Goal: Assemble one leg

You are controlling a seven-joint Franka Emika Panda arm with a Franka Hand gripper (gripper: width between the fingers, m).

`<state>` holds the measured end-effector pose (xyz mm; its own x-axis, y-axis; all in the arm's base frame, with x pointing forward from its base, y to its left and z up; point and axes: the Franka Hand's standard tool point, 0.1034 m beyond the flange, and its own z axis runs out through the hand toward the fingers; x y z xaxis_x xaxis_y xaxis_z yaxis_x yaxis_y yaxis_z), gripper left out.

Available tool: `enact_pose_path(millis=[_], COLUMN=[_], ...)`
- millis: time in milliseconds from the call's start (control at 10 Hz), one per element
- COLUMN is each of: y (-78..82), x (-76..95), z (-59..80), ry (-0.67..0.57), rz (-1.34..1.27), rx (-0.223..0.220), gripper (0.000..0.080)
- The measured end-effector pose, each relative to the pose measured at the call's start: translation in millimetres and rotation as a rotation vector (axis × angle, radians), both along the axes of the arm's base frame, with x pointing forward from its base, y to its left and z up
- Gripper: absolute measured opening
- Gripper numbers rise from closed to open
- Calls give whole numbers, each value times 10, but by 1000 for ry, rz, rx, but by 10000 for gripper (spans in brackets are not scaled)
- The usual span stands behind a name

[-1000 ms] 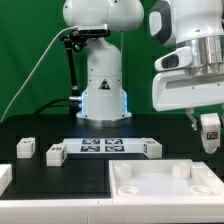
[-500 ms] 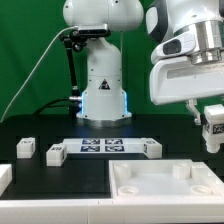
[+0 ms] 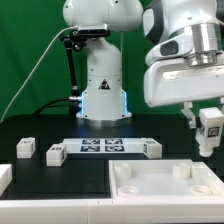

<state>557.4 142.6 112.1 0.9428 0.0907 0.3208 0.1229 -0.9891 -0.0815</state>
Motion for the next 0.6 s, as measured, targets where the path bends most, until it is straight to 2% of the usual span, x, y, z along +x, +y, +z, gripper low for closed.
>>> enact_pose_path(millis=[300,600], y=[-169,-171], x=[259,255], z=[-23,-26], ry=[-58,-84], rz=[139,131], rx=[-57,-54], gripper=[291,291])
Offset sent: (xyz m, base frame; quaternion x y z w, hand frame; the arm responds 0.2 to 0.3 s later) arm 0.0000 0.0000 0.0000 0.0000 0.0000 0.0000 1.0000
